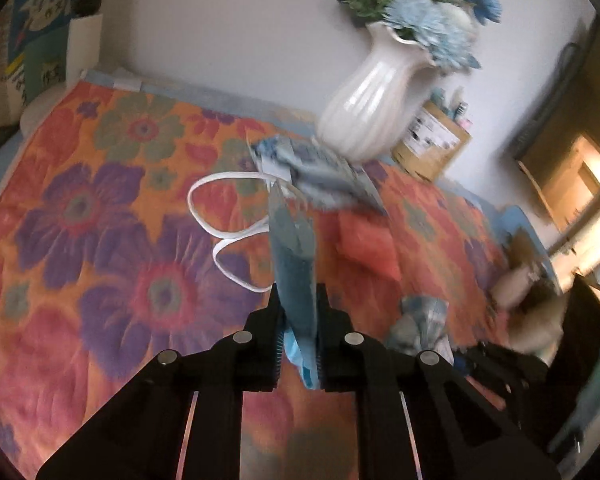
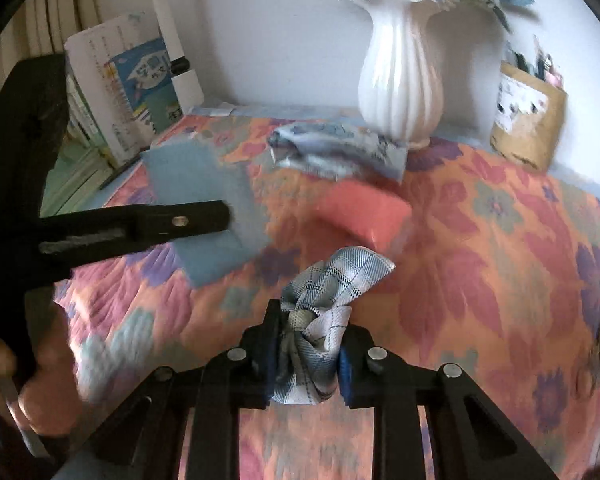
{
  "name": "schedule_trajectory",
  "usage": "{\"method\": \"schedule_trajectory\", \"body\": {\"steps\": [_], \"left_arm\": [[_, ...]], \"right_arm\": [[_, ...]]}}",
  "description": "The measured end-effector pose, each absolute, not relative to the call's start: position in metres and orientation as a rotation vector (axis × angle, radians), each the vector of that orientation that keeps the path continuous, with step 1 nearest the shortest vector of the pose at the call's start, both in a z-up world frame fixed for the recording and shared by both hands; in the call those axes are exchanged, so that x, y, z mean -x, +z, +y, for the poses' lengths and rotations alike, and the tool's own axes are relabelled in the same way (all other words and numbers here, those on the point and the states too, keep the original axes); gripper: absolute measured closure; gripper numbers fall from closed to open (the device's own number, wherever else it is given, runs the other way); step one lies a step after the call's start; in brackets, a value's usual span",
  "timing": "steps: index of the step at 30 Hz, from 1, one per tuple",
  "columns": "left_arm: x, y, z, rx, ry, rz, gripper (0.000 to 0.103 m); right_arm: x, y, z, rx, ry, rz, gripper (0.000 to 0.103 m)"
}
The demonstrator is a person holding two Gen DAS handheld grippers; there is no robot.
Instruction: Organize soft objects
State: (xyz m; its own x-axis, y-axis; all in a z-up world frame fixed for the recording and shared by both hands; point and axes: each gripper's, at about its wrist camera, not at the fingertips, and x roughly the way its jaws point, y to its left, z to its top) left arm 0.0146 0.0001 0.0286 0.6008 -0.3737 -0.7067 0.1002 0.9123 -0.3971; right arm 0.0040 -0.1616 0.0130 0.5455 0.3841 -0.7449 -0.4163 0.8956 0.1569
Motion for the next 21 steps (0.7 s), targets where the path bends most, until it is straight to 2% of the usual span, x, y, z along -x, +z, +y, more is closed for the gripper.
{"method": "schedule_trajectory", "body": {"steps": [8,9,10,11,12,13,15,19,21], "left_arm": [[0.031,0.027,0.001,0.236,-0.423,0.93,0.091],[0.031,0.025,0.001,0.243,-0.423,0.937,0.083],[0.03,0.022,0.002,0.251,-0.412,0.951,0.068],[0.029,0.019,0.003,0.25,-0.393,0.962,0.062],[0.029,0.015,0.005,0.242,-0.356,0.973,0.049],[0.029,0.012,0.008,0.231,-0.308,0.979,0.039],[0.034,0.012,0.014,0.231,-0.28,0.967,0.037],[0.047,0.013,0.026,0.267,-0.287,0.972,0.025],[0.052,0.014,0.027,0.267,-0.307,0.977,0.024]], "right_arm": [[0.037,0.012,-0.182,0.023,0.438,0.9,0.08],[0.037,0.008,-0.183,0.022,0.423,0.915,0.077],[0.035,0.005,-0.183,0.02,0.413,0.927,0.074],[0.035,0.003,-0.185,0.016,0.414,0.929,0.073],[0.036,0.005,-0.185,0.014,0.424,0.917,0.062],[0.037,0.006,-0.186,0.015,0.419,0.91,0.039],[0.037,0.007,-0.191,0.009,0.385,0.902,0.014],[0.033,0.004,-0.198,-0.045,0.413,0.925,0.013],[0.031,0.002,-0.2,-0.057,0.421,0.938,0.012]]}}
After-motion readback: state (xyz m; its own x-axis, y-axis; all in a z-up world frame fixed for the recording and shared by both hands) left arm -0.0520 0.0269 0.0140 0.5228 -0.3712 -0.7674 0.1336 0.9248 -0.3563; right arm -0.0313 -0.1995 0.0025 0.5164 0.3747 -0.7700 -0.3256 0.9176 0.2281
